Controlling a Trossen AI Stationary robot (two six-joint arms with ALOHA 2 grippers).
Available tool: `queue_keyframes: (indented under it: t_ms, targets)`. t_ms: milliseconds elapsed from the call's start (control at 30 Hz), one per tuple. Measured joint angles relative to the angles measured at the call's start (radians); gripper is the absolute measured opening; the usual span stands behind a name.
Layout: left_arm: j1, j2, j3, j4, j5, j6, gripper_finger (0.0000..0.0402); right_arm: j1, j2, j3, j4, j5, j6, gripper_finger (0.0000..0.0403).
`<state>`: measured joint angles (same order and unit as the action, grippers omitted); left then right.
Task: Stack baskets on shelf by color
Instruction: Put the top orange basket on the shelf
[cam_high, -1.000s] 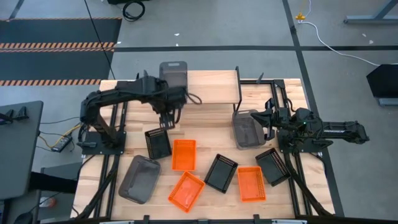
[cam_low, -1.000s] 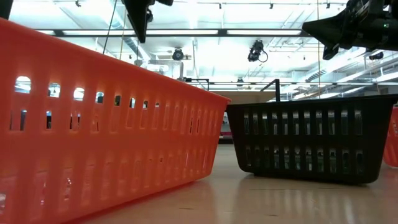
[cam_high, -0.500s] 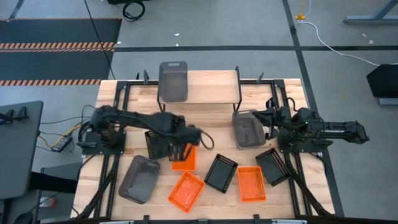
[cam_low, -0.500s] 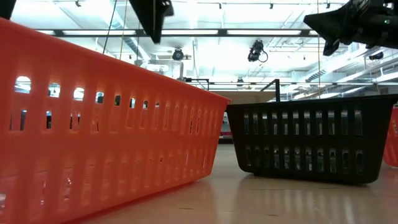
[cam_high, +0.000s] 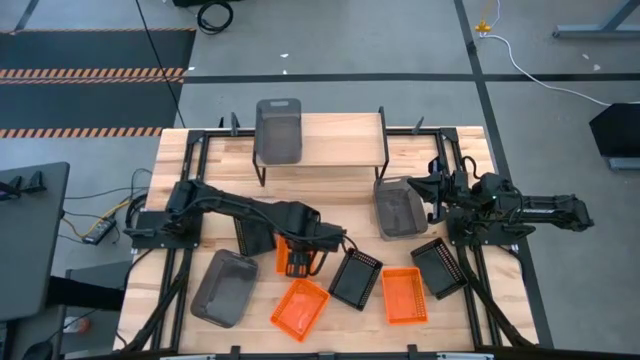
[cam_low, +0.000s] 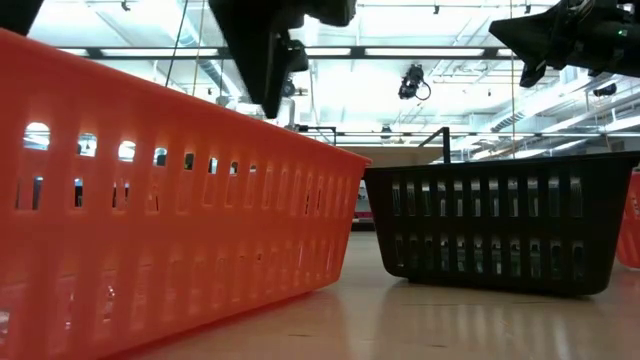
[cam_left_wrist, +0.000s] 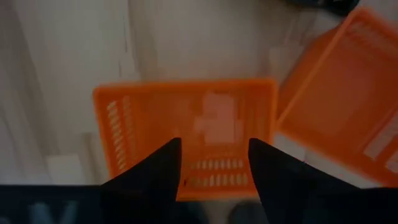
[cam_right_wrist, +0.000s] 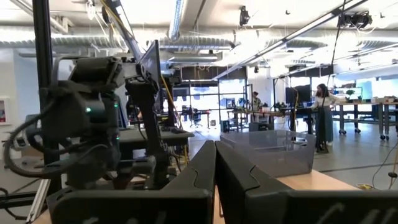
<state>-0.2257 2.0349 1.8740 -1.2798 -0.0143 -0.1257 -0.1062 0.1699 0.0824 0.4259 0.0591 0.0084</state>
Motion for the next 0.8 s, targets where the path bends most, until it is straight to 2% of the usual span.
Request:
queue_keyframes:
  t_ms: [167, 433, 800]
  targets:
    - [-0.046, 0.024, 0.002, 0.070, -0.002, -0.048, 0.0190, 0.000, 0.000, 0.000, 0.000, 0.000, 0.000, 0.0016]
    - [-0.093, 0.106, 0.000, 0.077, -0.017, -0.080, 0.0189, 0.000, 0.000, 0.000, 0.001, -0.001, 0.051, 0.0016]
    - [-0.165, 0.103, -0.016, 0.031, -0.077, -0.209, 0.0189, 0.000, 0.007, 0.000, -0.066, -0.013, 0.075, 0.0016]
